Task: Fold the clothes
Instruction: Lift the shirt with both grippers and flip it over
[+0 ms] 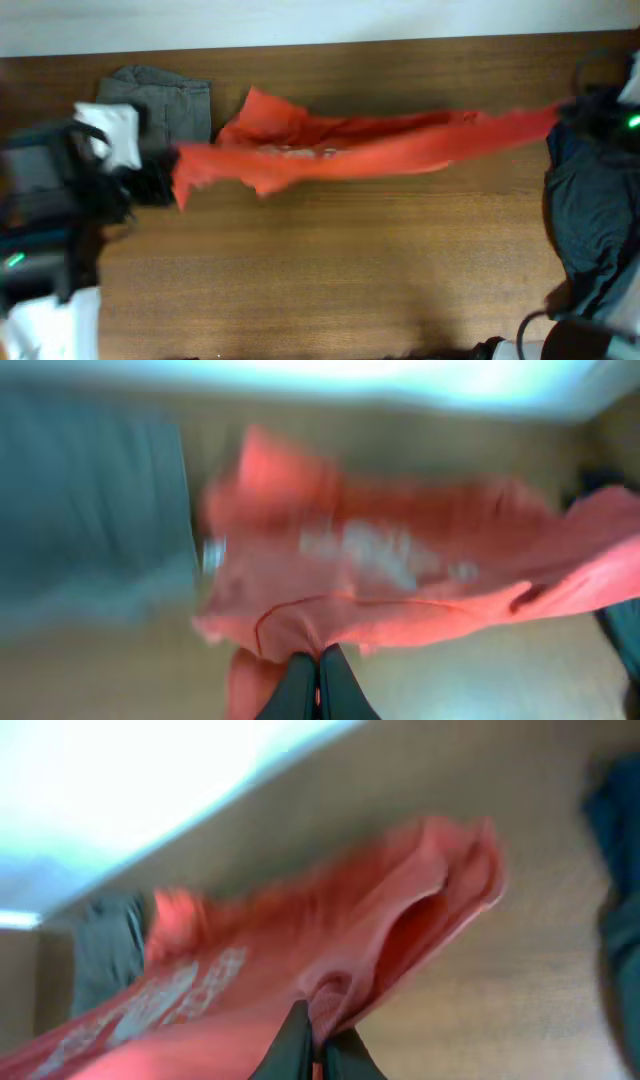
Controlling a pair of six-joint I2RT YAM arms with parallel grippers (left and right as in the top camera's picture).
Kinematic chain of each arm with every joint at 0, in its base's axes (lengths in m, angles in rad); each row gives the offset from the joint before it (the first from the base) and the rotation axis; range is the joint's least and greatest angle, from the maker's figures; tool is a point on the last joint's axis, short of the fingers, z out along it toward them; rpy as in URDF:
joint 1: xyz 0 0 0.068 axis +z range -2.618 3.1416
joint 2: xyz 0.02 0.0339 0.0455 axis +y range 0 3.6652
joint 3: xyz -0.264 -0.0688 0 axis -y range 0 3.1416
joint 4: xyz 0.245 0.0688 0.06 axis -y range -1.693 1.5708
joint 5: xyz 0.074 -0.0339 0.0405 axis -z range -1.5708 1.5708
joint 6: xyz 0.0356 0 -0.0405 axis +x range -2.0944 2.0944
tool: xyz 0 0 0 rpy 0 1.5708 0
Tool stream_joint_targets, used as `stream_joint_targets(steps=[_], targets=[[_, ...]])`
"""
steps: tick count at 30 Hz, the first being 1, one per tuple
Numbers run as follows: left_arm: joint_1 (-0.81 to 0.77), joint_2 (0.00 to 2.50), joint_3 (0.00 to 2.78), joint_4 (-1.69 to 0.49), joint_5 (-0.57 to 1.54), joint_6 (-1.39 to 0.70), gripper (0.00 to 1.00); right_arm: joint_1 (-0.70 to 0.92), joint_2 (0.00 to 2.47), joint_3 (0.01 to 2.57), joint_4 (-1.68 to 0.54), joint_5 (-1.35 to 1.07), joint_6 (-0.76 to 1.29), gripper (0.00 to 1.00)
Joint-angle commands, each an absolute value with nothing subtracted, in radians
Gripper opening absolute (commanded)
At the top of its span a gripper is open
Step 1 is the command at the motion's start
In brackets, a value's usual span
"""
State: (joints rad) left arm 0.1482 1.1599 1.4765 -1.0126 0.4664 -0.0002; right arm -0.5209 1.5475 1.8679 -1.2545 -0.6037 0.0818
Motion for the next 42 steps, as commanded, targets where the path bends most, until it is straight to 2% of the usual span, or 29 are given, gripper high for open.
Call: stream_joint_targets(steps=[1, 4, 5, 11, 15, 21, 27, 42], targets=[[0.154, 1.16, 1.8, -1.007, 0.49, 0.043, 0.0, -0.517, 1.506, 2.068, -1.287, -0.563, 0.226, 0.04], [0.154, 1.198, 2.043, -1.008, 0.481, 0.043, 0.0, -0.517, 1.506, 2.276, -1.328, -0.559, 0.276, 0.04], [0.154, 1.223, 2.183, -1.009, 0.456, 0.043, 0.0, -0.517, 1.506, 2.43, -1.364, -0.506, 0.291, 0.04], [0.154, 1.234, 2.295, -1.009, 0.439, 0.042, 0.0, -0.517, 1.505, 2.669, -1.505, -0.351, 0.297, 0.04], [0.154, 1.23, 2.294, -1.021, 0.442, 0.042, 0.0, -0.517, 1.507, 2.683, -1.594, -0.281, 0.297, 0.04], [0.154, 1.216, 2.294, -1.035, 0.493, 0.042, 0.0, -0.517, 1.514, 2.684, -1.617, -0.271, 0.296, 0.04], [0.154, 1.207, 2.294, -1.049, 0.436, 0.043, 0.01, -0.517, 1.522, 2.683, -1.618, -0.1, 0.298, 0.04], [0.154, 1.268, 2.294, -1.042, 0.487, 0.043, 0.0, -0.517, 1.57, 2.684, -1.601, -0.089, 0.293, 0.04]])
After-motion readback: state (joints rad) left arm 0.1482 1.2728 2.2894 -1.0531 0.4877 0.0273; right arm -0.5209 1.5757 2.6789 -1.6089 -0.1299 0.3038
